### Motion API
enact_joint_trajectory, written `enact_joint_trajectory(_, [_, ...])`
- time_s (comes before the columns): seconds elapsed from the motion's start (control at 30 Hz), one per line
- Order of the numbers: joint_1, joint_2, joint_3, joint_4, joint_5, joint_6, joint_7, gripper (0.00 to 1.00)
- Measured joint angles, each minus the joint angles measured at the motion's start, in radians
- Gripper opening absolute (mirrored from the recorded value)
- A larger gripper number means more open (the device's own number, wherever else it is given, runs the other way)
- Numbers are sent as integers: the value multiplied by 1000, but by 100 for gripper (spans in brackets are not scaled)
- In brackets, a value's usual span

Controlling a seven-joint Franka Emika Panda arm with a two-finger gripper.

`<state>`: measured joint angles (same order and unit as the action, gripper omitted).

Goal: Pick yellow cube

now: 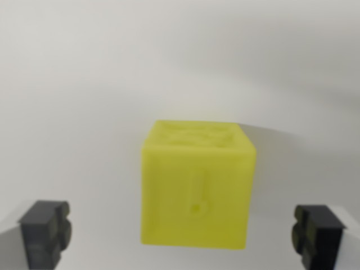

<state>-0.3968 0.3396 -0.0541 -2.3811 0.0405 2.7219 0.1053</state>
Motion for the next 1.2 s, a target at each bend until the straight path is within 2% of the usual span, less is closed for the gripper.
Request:
enact_joint_trajectory(0.23, [-21, 37, 0, -3, 10, 38, -43, 100])
enact_joint_trajectory(0.83, [-18, 159, 1, 27, 45, 127, -78, 100])
enact_joint_trajectory(1.17, [-15, 166, 0, 30, 51, 132, -85, 100])
enact_joint_trajectory(1.2, [-15, 166, 0, 30, 51, 132, -85, 0])
